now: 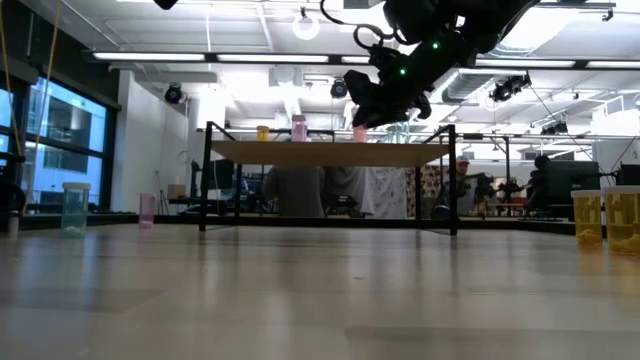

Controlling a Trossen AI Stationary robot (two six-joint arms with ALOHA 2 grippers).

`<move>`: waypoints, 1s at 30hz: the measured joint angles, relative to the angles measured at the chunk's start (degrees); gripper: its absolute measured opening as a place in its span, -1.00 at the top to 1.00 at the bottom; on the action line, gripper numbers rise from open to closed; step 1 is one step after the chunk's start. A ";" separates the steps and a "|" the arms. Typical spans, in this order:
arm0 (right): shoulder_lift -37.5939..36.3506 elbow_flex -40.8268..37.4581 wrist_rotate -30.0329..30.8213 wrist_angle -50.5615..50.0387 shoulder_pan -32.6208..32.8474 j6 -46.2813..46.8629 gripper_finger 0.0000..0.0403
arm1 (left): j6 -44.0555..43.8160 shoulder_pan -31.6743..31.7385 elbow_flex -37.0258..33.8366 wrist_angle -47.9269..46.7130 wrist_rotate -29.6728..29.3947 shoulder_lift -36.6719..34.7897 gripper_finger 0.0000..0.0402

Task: Pick and place medicine bottles onto shelf by color
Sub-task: Put the left pink pill bottle on the shelf aligned with the other pink pill bottle

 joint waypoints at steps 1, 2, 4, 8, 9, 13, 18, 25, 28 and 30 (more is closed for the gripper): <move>0.00 0.00 -0.52 0.03 0.00 0.00 0.38 | 0.00 0.00 0.00 -0.01 0.00 0.00 0.16; 0.00 0.00 -0.62 0.04 0.00 0.00 0.37 | 0.00 0.02 0.00 0.00 0.00 0.00 0.16; 0.00 0.00 -0.66 0.06 0.00 0.00 0.36 | 0.00 0.00 0.00 0.00 0.00 0.00 0.16; 0.00 0.00 -0.11 0.07 0.02 0.00 0.35 | 0.00 0.00 0.00 -0.01 0.00 0.00 0.16; 0.00 0.00 -0.01 0.07 0.02 0.00 0.35 | 0.00 0.00 0.00 0.00 0.00 0.00 0.16; 0.00 0.00 -0.02 0.36 0.02 0.00 0.35 | 0.00 0.00 0.00 0.00 0.00 0.00 0.16; -0.25 0.00 -0.01 1.14 0.02 0.00 0.35 | 0.00 0.01 0.00 -0.01 0.02 0.00 0.16; -1.20 0.02 -0.32 0.94 0.02 0.00 0.35 | 0.00 0.02 0.00 -0.02 0.09 0.00 0.16; -1.25 0.02 -0.50 0.72 0.02 0.07 0.35 | 0.00 0.02 0.00 -0.03 0.09 0.00 0.16; -1.25 0.02 -0.51 0.61 0.02 0.07 0.35 | 0.00 0.02 0.00 -0.02 0.09 0.01 0.16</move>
